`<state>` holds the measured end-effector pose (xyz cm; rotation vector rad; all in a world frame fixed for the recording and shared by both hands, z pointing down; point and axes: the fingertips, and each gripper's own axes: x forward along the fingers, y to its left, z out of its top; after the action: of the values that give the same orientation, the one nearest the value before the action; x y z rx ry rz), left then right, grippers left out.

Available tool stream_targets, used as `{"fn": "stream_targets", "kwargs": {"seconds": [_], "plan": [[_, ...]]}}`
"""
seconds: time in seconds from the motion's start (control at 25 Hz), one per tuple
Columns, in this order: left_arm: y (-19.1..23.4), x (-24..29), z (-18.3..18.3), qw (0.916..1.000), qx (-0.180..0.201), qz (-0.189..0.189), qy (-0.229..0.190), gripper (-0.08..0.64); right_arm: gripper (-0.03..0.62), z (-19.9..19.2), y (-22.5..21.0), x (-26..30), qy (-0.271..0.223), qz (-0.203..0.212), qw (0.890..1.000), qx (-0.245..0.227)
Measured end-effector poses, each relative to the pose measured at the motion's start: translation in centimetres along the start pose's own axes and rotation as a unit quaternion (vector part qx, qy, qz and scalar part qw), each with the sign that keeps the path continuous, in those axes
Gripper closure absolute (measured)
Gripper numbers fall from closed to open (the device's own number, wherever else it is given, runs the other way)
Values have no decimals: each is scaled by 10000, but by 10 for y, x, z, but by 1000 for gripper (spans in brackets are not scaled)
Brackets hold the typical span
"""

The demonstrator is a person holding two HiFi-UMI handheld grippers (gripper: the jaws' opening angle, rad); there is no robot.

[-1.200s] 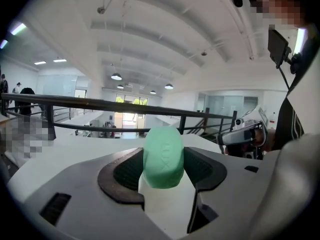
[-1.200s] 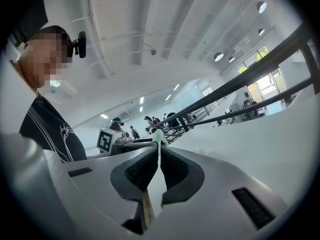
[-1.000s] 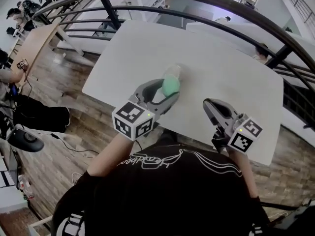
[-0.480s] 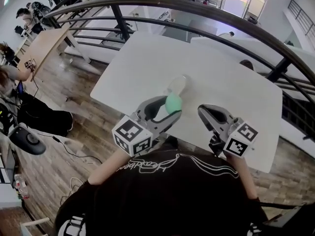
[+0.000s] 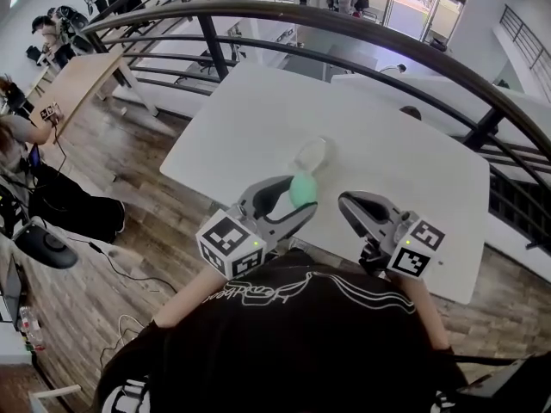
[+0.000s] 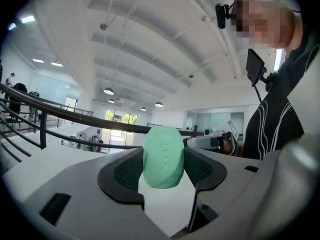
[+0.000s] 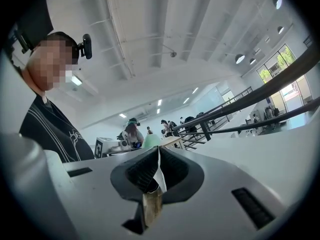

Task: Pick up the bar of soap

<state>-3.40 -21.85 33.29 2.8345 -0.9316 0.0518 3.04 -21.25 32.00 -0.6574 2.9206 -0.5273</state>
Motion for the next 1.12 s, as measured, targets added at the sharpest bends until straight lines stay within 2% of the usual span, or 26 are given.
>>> {"fn": "stream_targets", "kwargs": {"seconds": [0.28, 0.6, 1.12], "plan": [[0, 1, 5, 10000, 4, -59, -46, 299, 574, 0, 2, 5, 71, 5, 10000, -11], [-1, 7, -6, 9998, 117, -99, 107, 299, 575, -8, -3, 2, 64, -39, 9999, 124], [-2, 11, -3, 9994, 225, -182, 188, 299, 575, -5, -4, 2, 0, -72, 9999, 136]]}}
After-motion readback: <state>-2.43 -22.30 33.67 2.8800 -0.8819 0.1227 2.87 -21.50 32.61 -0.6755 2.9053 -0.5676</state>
